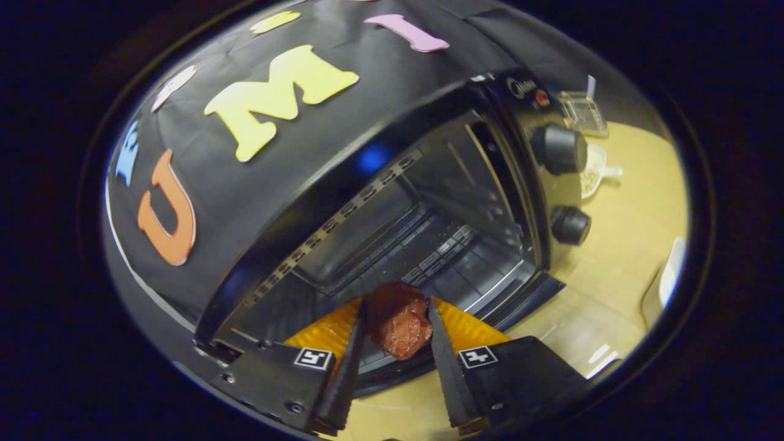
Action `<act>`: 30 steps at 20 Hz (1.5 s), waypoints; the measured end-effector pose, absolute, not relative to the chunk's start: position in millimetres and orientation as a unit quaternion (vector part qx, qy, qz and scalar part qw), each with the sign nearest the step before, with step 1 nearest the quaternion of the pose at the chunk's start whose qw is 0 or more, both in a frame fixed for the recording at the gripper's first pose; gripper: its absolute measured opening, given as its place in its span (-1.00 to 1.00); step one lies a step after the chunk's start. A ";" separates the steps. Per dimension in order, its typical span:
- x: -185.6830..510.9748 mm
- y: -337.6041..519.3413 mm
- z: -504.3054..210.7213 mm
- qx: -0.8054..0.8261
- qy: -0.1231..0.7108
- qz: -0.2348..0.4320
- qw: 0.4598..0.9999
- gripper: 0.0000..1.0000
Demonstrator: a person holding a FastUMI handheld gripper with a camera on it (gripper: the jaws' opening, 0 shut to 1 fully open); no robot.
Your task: Open the toaster oven, put the food inside, and close the toaster oven door.
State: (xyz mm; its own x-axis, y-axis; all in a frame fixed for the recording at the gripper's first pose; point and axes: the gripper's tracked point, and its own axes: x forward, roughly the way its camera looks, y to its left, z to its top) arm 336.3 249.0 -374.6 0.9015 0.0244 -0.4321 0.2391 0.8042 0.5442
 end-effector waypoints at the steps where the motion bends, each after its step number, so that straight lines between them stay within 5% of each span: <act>1: 334.4 248.1 -369.8 0.286 0.213 -0.056 0.932 0.39; 7: 312.3 246.4 -360.6 0.239 0.226 -0.034 0.944 0.90; 20: 192.2 235.6 -307.1 0.100 0.271 0.041 0.956 0.92; 30: 102.7 222.9 -347.9 0.066 0.334 0.058 0.939 0.92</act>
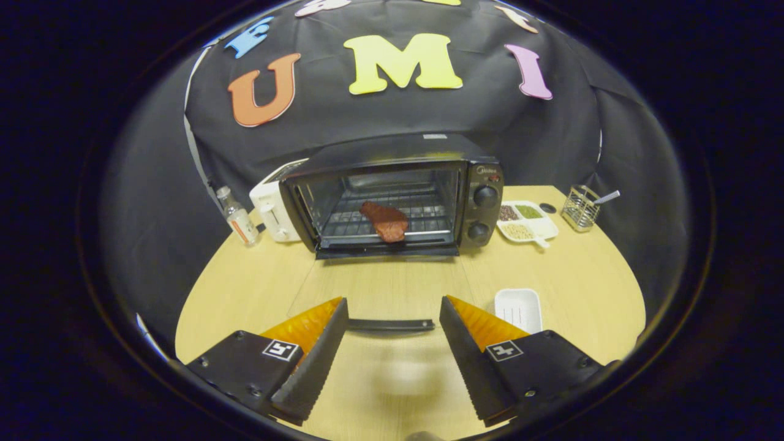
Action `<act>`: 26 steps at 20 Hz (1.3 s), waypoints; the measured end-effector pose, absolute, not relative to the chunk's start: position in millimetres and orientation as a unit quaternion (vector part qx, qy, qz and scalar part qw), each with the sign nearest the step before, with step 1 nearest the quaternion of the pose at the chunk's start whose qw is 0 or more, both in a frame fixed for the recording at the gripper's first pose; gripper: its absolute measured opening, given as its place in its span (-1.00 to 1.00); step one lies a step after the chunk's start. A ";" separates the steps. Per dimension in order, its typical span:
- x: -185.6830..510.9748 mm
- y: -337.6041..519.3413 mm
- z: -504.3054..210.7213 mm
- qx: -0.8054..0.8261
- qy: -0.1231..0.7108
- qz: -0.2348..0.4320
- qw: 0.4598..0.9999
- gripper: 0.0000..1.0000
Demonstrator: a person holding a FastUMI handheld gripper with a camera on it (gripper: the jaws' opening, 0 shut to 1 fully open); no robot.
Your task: Open the toaster oven, put the food inside, and close the toaster oven door.
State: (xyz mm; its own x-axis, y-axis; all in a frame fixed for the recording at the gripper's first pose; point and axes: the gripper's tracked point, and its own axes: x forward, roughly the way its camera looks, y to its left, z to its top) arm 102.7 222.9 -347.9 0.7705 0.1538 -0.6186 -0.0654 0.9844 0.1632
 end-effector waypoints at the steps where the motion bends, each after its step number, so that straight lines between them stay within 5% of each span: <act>1: 98.2 225.0 -356.0 0.063 0.341 0.062 0.936 0.92; 12: 88.6 236.3 -440.6 0.031 0.390 0.070 0.917 0.92; 26: 120.2 239.5 -464.7 0.031 0.407 0.065 0.911 0.92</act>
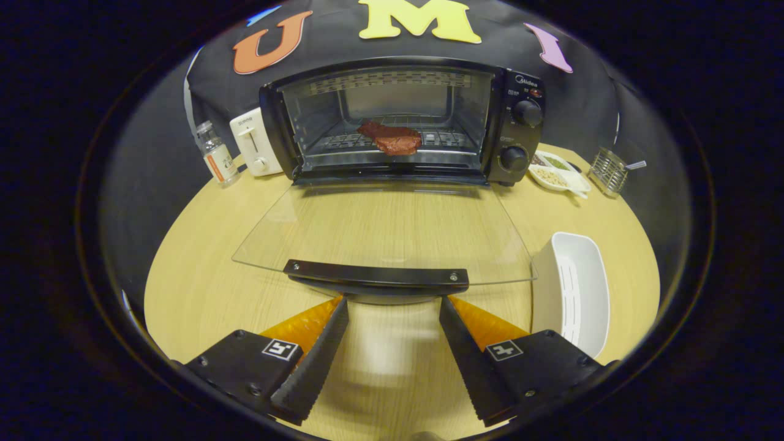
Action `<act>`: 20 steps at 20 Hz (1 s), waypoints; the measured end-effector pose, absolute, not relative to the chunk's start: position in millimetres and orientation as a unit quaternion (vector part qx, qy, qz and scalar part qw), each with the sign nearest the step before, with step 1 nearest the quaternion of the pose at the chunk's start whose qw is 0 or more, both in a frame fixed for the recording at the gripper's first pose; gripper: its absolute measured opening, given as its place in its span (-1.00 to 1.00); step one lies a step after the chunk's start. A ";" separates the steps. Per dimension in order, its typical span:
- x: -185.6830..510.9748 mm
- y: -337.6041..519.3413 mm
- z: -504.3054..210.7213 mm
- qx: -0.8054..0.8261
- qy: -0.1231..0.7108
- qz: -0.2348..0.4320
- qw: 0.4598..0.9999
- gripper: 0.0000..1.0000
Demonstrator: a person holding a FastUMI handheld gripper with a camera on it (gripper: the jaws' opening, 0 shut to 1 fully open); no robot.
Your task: Open the toaster oven, put the food inside, and close the toaster oven door.
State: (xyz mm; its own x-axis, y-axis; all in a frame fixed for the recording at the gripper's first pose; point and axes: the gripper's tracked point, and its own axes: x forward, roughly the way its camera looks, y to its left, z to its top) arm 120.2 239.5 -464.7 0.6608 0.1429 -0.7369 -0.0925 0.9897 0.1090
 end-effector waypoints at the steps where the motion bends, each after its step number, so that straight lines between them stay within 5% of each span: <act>1: 120.2 238.3 -462.5 0.030 0.407 0.063 0.911 0.92; 13: 127.0 235.9 -392.9 0.050 0.380 0.056 0.922 0.92; 20: 183.6 226.9 -311.5 0.046 0.290 0.049 0.955 0.98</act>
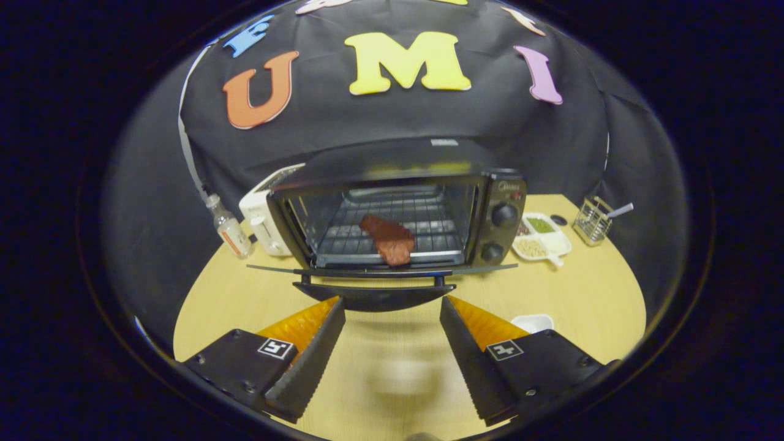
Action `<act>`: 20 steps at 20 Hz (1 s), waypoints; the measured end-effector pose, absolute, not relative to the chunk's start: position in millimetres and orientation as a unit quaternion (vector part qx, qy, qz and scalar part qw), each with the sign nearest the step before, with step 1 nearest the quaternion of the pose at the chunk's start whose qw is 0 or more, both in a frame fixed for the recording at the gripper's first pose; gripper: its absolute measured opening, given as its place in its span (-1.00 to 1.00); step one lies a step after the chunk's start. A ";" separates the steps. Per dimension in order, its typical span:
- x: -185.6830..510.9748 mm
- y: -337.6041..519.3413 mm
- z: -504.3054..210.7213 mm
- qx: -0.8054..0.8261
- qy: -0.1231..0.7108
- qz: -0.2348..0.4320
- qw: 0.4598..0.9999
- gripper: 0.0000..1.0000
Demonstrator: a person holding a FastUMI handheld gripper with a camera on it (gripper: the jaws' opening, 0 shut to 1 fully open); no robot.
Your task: Open the toaster oven, put the food inside, and close the toaster oven door.
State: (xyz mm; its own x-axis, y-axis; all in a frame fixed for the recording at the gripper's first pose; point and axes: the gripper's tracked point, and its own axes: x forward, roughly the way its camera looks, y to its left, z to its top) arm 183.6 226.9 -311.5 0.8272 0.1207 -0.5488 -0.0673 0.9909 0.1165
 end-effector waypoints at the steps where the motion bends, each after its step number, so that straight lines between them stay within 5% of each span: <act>1: 187.1 223.2 -305.7 0.038 0.286 0.045 0.956 0.99; 12: 170.7 196.9 -244.6 0.063 0.249 0.040 0.966 0.97; 20: 119.4 133.4 -115.5 0.070 0.148 0.022 0.986 0.97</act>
State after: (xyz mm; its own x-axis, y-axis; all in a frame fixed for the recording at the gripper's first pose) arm 119.4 133.4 -115.5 0.9553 0.0647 -0.2885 -0.0234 0.9893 0.1443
